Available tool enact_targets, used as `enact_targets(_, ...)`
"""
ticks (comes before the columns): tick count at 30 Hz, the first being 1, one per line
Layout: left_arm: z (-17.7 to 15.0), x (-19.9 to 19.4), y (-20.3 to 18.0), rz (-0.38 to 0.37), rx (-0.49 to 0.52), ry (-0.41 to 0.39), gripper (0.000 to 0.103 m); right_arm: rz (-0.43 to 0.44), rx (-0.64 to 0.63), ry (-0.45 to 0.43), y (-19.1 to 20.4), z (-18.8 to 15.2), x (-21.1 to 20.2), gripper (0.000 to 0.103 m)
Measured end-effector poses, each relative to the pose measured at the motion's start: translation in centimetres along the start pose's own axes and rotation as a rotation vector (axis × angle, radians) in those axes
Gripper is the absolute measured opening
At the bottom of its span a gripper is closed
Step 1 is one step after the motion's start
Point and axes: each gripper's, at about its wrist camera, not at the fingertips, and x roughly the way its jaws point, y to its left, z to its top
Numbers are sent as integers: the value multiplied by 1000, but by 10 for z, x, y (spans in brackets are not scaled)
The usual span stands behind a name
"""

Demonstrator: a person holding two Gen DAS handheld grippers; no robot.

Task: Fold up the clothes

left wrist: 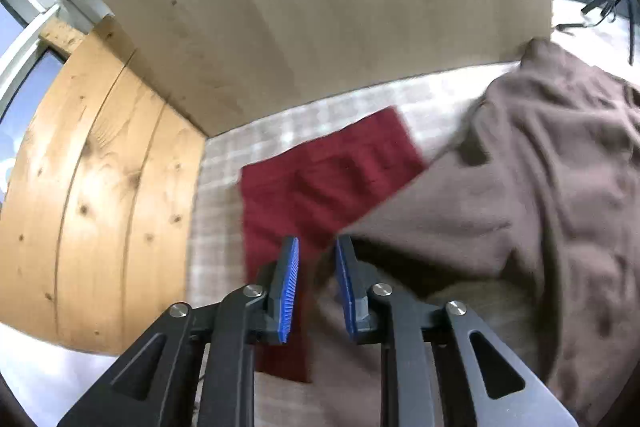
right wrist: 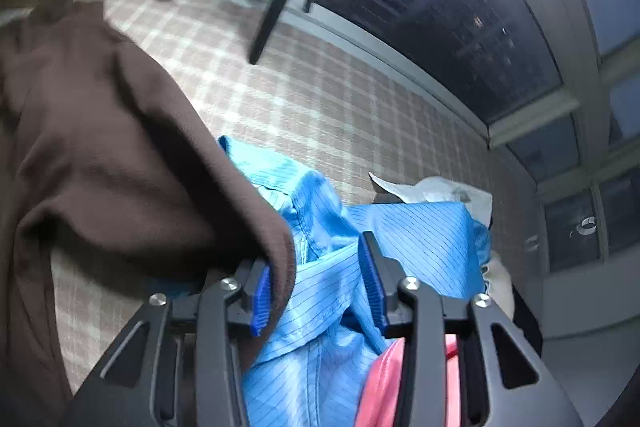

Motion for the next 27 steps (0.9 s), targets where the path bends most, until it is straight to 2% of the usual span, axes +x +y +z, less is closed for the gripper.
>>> enact_targets(2, -18, -15, 6, 23, 25, -25, 20, 74, 20, -47, -2, -19, -29, 43)
enact_targets(4, -40, -31, 9, 0, 34, -37, 20, 177, 36, -78, 1, -44, -58, 55)
enact_targets(7, -92, -62, 5, -138, 46, -39, 22, 439, 41, -59, 24, -94, -91, 56)
enact_targets(9, -124, -76, -6, -242, 60, -20, 31, 585, 60, -15, 51, -133, -97, 56)
enact_targets(10, -143, -81, -18, -287, 88, -2, 35, 623, 73, 11, 63, -149, -97, 56)
enact_targets(11, -166, -86, -35, -328, 128, 18, 35, 655, 87, 37, 74, -163, -96, 56)
enact_targets(13, -199, -93, -63, -411, 177, 56, 34, 687, 114, 86, 101, -194, -96, 56)
enact_targets(17, -249, -100, -114, -571, 253, 136, 35, 695, 152, 118, 128, -223, -97, 56)
enact_targets(20, -264, -94, -135, -604, 273, 158, 34, 660, 164, 103, 131, -238, -108, 56)
enact_targets(23, -270, -86, -147, -571, 263, 186, 36, 663, 180, 96, 129, -252, -116, 56)
enact_targets(27, -273, -94, -161, -567, 282, 167, 40, 678, 182, 66, 129, -253, -112, 56)
